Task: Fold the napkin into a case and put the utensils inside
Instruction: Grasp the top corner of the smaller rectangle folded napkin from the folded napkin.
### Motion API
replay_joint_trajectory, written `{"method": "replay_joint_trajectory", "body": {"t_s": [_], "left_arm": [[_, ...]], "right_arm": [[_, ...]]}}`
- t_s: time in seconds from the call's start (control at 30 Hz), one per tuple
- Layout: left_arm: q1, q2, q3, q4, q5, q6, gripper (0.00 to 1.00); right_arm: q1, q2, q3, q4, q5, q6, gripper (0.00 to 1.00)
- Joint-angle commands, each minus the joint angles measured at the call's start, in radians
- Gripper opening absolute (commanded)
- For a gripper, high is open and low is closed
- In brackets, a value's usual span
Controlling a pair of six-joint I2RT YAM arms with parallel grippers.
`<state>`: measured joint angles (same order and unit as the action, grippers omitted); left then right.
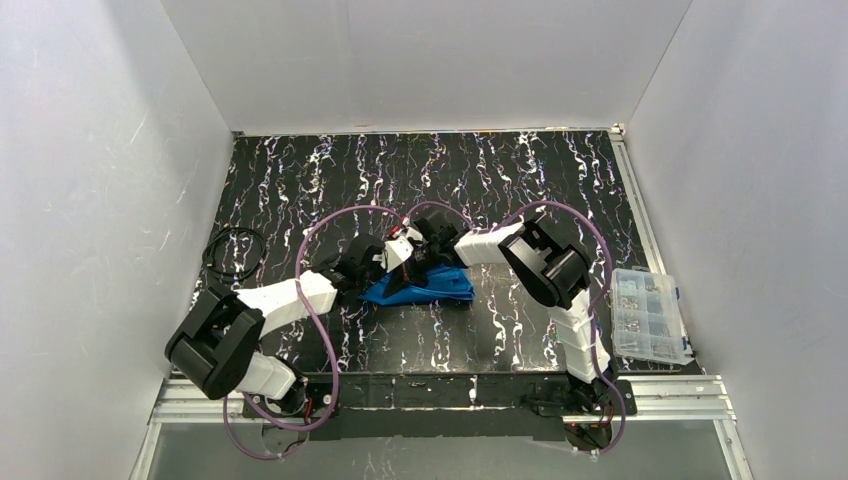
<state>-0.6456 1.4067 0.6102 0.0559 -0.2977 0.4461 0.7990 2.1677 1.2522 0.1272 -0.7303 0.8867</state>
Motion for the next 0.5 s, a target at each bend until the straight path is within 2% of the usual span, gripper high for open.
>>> {"method": "replay_joint_trajectory", "body": {"t_s": [0.0,0.27,0.4,0.47], "left_arm": [[-0.005,-0.042,0.024,-0.003,0.012,-0.003,0.00],[-0.008,-0.058,0.011,-0.002,0.037,-0.009,0.00],[-0.008,-0.064,0.004,0.000,0.040,-0.019,0.00],[-0.009,-0.068,0.001,-0.001,0.045,-0.022,0.00]], "right_arm": [[0.003,0.030,0.041,-0.150,0.007,-0.060,0.01],[0.009,0.035,0.127,-0.234,0.000,-0.070,0.01],[0.023,0.042,0.148,-0.226,-0.015,-0.060,0.01],[0.025,0.039,0.136,-0.168,-0.029,-0.033,0.01]]}}
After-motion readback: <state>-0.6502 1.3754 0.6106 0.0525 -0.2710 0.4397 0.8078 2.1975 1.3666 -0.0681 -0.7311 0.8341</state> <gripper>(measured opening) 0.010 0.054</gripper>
